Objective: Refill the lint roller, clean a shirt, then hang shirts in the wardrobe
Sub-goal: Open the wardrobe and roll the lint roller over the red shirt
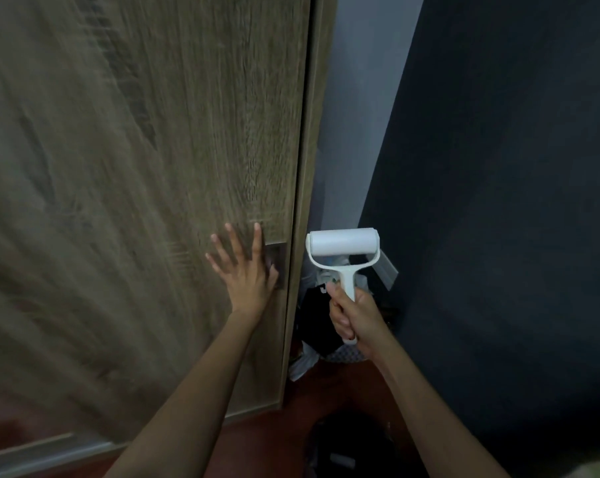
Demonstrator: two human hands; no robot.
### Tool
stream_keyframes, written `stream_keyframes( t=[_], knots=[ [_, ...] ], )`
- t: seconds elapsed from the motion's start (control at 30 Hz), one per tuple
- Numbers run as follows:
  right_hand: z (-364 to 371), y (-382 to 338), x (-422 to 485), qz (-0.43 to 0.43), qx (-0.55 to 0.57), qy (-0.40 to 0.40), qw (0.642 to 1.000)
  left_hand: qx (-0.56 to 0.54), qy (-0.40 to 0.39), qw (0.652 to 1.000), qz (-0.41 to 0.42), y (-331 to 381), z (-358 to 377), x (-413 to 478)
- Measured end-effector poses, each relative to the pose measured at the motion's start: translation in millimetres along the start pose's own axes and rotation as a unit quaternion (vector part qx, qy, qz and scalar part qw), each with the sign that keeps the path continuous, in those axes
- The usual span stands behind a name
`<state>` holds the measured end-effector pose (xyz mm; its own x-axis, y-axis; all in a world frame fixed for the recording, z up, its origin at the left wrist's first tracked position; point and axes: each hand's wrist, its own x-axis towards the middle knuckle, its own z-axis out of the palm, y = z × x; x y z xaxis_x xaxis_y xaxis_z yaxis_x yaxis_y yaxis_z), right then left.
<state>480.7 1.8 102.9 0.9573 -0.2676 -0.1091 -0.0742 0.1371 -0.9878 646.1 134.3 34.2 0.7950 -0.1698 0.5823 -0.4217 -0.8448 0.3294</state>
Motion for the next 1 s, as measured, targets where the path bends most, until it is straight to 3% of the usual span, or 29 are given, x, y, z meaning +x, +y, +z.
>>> stream_keyframes(
  t=[0.23, 0.53, 1.0],
  knots=[
    [15.5, -2.0, 12.7, -0.008, 0.004, -0.012, 1.0, 0.01, 0.014, 1.0, 0.019, -21.2, -6.2, -0.9],
    [59.9, 3.1, 23.1, -0.009, 0.027, -0.038, 0.999, 0.052, 0.049, 0.997, 0.027, -102.7, -45.9, -3.9],
    [230.7, 12.4, 50.9, 0.018, 0.065, -0.103, 0.992, 0.108, 0.033, 0.994, 0.0, -288.0, -138.2, -4.6]
  ],
)
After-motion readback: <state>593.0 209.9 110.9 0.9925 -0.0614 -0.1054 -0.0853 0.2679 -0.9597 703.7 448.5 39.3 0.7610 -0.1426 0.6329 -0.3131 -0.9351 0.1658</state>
